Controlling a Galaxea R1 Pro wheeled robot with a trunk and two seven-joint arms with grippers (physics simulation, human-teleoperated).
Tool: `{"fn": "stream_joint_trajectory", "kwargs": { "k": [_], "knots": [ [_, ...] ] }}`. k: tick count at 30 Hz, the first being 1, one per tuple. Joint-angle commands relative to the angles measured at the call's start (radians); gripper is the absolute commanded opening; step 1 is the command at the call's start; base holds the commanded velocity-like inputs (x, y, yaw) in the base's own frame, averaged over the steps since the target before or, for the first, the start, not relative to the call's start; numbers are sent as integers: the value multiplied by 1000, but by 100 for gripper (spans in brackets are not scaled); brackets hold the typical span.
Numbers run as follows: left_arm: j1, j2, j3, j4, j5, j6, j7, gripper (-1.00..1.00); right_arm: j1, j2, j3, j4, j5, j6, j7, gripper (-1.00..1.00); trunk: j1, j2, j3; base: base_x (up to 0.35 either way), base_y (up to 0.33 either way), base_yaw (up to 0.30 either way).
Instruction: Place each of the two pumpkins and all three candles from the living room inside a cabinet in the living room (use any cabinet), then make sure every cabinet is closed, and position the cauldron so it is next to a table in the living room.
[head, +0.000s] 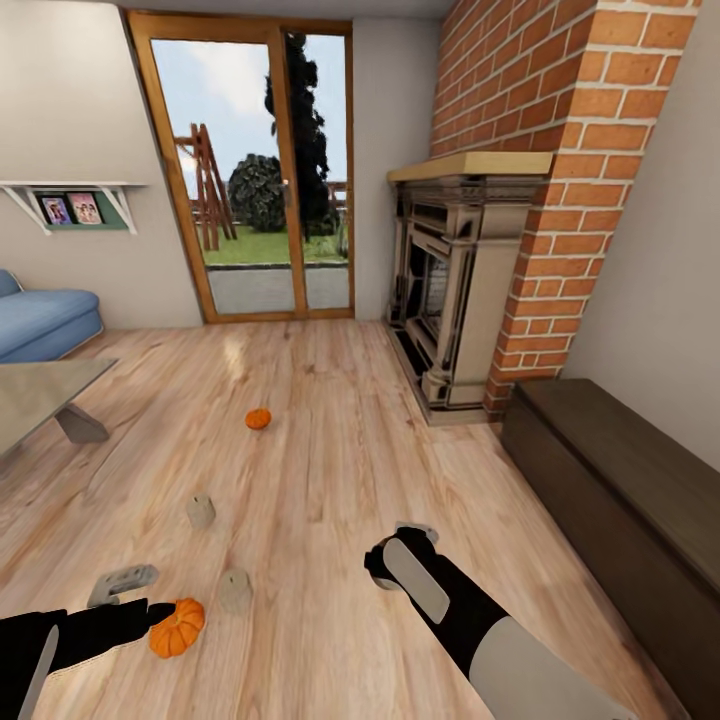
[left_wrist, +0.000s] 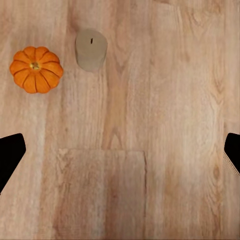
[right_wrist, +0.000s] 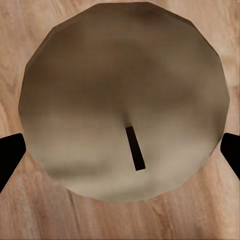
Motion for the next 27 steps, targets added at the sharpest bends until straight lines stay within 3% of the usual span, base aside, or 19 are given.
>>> {"fn": "stream_joint_trajectory", "kwargs": {
  "k": [1, 27],
  "knots": [
    [-1, 0, 2, -1, -9, 3, -11, 100, -1, 0, 2, -1, -7, 1, -6, -100, 0, 0, -1, 339, 0, 0],
    [-1, 0, 2, 0, -10, 3, -9, 100, -1, 0, 2, -1, -8, 1, -6, -100, 0, 0, -1, 339, 0, 0]
  ]
}}
